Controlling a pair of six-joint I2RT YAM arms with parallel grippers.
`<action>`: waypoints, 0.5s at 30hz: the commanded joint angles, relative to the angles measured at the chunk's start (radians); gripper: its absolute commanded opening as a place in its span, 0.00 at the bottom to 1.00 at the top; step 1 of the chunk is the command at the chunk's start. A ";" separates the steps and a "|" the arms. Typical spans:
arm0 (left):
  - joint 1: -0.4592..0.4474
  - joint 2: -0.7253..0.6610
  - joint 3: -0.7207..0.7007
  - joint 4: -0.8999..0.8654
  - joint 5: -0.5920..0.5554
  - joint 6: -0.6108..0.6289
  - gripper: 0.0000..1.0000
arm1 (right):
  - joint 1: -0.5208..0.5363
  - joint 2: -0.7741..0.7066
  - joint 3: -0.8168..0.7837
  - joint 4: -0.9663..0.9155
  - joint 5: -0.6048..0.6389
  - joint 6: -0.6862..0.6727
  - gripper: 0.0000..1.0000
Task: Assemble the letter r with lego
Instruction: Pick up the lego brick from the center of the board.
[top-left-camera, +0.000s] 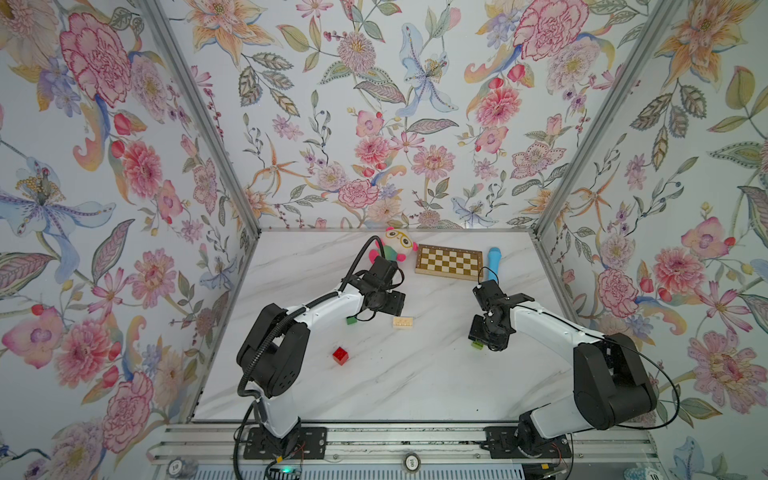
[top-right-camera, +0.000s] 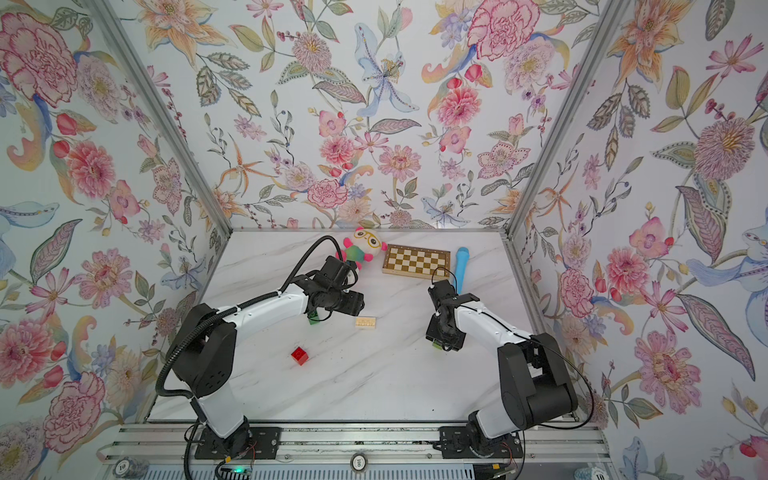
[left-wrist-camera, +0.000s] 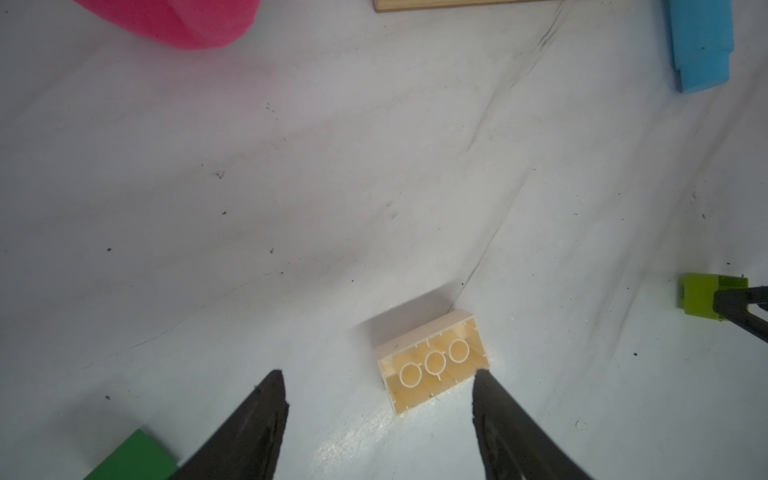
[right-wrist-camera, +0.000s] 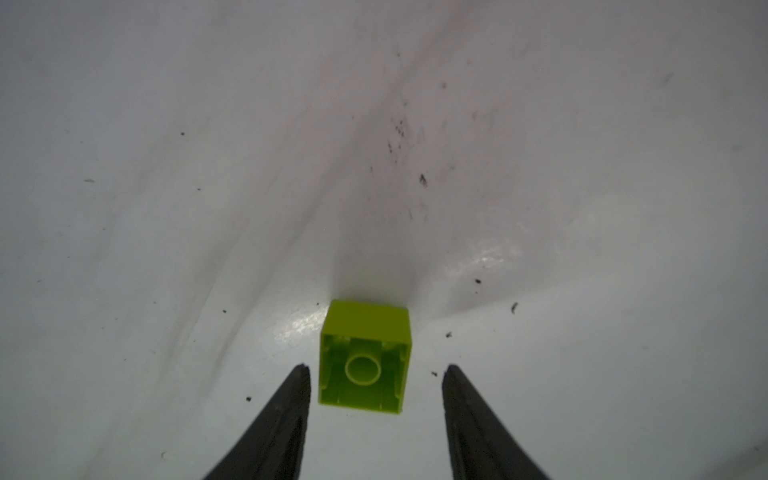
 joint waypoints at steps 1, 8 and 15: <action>0.001 0.013 -0.012 -0.014 -0.003 0.019 0.73 | -0.010 0.031 0.027 0.013 -0.005 -0.020 0.53; 0.013 0.025 -0.011 -0.018 0.001 0.019 0.73 | -0.022 0.066 0.042 0.021 -0.009 -0.042 0.47; 0.016 0.020 -0.013 -0.031 -0.004 0.015 0.73 | -0.025 0.082 0.053 0.020 -0.028 -0.046 0.41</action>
